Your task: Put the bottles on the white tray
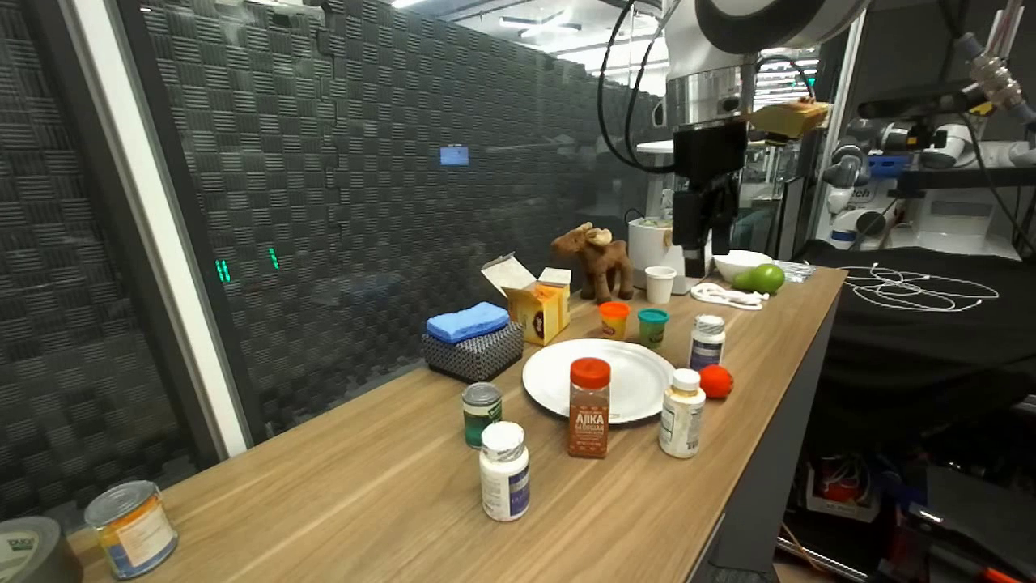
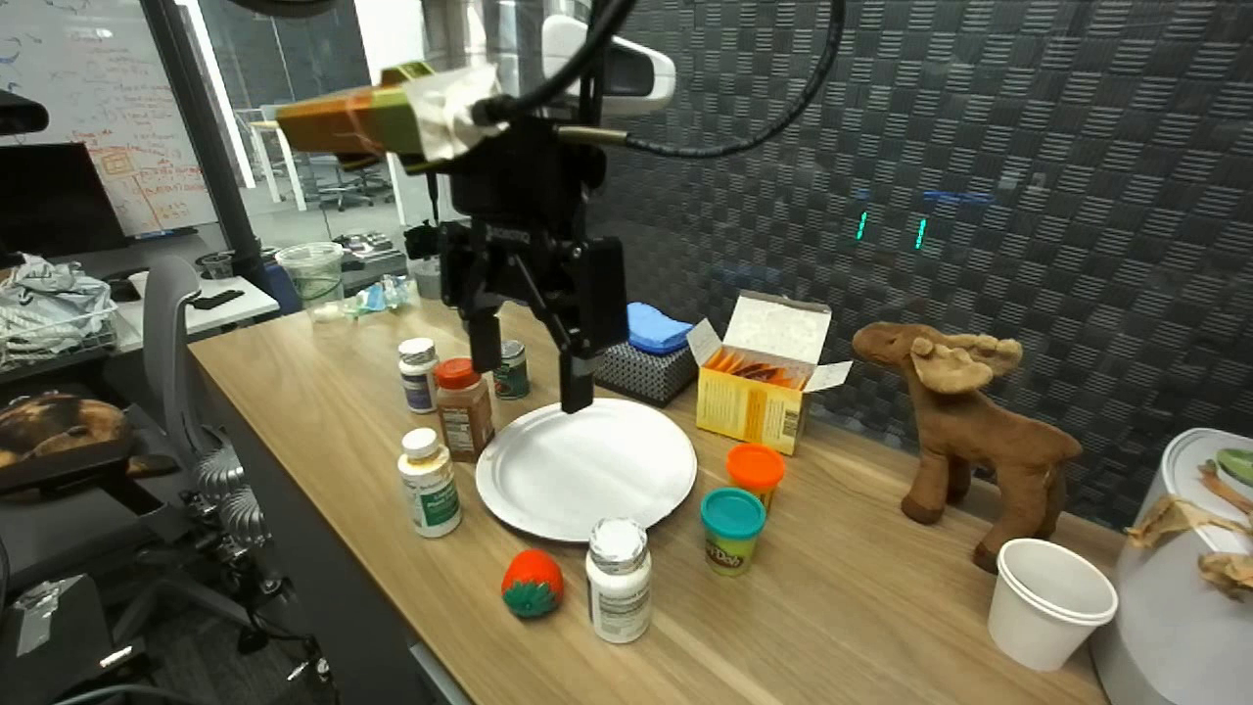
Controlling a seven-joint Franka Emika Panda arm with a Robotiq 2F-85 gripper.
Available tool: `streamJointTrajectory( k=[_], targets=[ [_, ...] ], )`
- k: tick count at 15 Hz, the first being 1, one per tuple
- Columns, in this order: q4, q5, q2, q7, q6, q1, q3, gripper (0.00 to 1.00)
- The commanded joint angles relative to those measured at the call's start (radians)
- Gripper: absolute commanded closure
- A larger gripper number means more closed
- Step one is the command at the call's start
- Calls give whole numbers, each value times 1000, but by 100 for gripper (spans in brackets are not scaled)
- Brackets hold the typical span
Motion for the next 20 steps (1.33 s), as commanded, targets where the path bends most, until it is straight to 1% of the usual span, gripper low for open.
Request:
streamJointTrajectory(
  k=[1,5,8,15,20],
  targets=[
    [146,5,155,-6,104,-4,2,0],
    [266,-8,304,-29,208,-17,-2,0],
    [337,-16,400,-38,249,-31,-6,0],
    [460,-14,536,-77,243,-72,-12,0],
    [508,-9,606,-99,222,-84,-6,0]
  ],
)
